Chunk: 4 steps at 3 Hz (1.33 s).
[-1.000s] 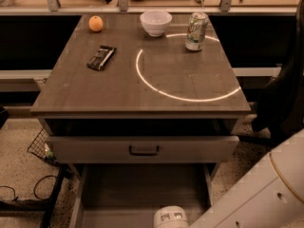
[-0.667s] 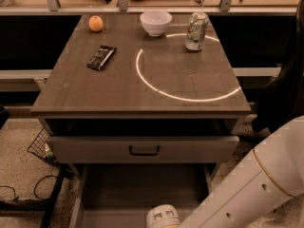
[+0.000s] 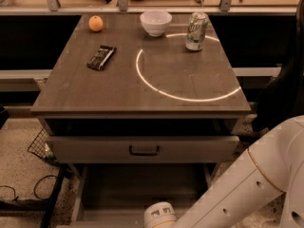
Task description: Close middle drawer
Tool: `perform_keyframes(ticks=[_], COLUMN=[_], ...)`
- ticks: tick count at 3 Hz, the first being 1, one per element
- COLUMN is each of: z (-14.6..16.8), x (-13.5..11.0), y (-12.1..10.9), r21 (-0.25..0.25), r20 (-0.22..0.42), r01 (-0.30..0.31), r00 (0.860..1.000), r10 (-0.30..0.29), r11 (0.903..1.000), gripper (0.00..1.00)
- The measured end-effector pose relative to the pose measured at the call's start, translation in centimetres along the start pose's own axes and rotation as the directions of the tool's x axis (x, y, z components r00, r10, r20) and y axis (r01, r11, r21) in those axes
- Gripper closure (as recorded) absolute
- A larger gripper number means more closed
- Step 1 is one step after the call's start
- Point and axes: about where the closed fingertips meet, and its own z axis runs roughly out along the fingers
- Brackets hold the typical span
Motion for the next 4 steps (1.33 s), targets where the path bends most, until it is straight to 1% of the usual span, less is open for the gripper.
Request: perform_keyframes(ticks=[1,2,3,4], z=[0.3,0.3,-1.9,-1.9], x=[-0.1,-0.1,-1.0,-1.0], y=[-3.7,-3.6,-10.5,-10.3], r21=[0.047,0.049,0.158,0.158], r20=[0.022,0.023,0.067,0.067], r01=[-0.03,-0.032,-0.062,-0.062], r00=[0.999,0.999,0.996,0.996], r10=[0.029,0.031,0.052,0.052], r11=[0.9984,0.9983,0.9855,0.9855], gripper=[1.0,1.0,1.0,1.0])
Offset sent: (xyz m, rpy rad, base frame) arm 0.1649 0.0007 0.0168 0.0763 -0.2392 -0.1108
